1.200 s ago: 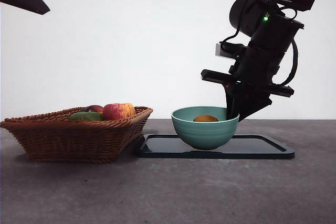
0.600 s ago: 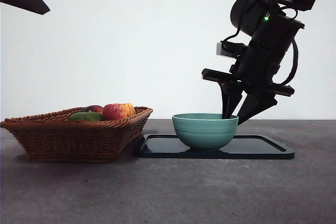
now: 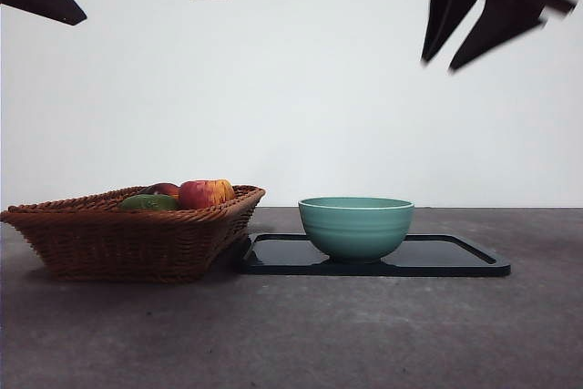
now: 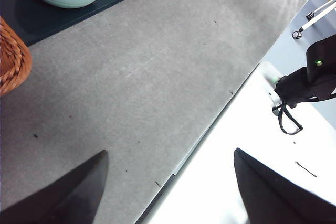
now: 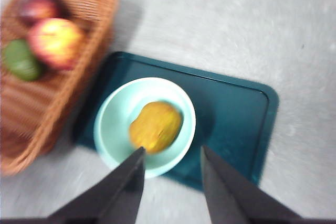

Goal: Pick up the wifruite, put it on the bowl, pick up the plate, put it on desk

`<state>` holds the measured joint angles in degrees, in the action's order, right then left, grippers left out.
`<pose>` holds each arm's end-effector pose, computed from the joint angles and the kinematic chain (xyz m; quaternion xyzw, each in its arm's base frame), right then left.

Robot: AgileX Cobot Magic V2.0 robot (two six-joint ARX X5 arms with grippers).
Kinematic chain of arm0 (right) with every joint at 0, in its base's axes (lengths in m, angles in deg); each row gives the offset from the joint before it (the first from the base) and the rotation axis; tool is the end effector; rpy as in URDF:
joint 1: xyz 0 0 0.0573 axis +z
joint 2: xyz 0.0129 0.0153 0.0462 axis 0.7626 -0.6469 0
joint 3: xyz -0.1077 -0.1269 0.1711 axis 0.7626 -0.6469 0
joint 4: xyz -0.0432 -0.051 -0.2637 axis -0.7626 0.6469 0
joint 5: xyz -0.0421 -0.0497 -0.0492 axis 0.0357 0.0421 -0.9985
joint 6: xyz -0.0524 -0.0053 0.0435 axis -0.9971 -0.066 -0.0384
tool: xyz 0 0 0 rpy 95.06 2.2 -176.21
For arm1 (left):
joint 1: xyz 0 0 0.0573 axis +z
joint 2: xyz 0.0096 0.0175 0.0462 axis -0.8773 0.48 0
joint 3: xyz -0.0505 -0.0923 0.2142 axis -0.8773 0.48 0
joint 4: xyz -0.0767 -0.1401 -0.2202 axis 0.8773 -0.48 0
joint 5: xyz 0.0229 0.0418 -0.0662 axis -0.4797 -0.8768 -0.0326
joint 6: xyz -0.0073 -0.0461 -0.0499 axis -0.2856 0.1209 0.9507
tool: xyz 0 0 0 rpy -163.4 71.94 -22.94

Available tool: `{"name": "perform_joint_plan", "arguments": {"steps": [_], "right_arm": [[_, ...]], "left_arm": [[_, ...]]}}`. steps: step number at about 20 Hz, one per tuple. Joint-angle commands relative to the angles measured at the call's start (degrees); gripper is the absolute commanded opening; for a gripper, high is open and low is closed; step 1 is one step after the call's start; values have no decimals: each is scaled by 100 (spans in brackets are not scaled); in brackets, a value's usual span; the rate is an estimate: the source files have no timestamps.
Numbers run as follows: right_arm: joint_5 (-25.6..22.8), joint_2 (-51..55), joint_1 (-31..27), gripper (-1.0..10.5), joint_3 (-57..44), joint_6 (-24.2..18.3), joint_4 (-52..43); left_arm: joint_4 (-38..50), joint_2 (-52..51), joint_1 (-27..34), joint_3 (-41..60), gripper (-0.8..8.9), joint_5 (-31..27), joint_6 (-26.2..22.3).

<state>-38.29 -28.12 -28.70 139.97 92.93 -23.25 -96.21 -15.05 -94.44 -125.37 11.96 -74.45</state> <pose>0.2886 0.1179 0.2903 0.0395 0.3730 0.1980 0.9056 0.1592 -0.1342 0.2733 -0.0240 0.3945 -0.4682 0.7903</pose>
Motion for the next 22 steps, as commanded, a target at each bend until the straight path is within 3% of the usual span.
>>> {"name": "perform_joint_plan", "arguments": {"steps": [1,5,12,16,22], "right_arm": [[22,435,35,169,94,-439,461],[516,1276,37,169,-48,-518,1169],[1410,2415,37,168,-1360,-658,1145],[1545,2710,35,168,-2061,-789,1132],[1814,2732,35,168,-2175,-796,990]], "left_arm": [[52,31,-28,-33,371,9,-90],[66,31,-28,-33,371,9,-90],[190,31,-28,-33,371,9,-87],[195,31,-28,-33,371,9,-90],[190,31,-28,-33,371,9,-90]]}}
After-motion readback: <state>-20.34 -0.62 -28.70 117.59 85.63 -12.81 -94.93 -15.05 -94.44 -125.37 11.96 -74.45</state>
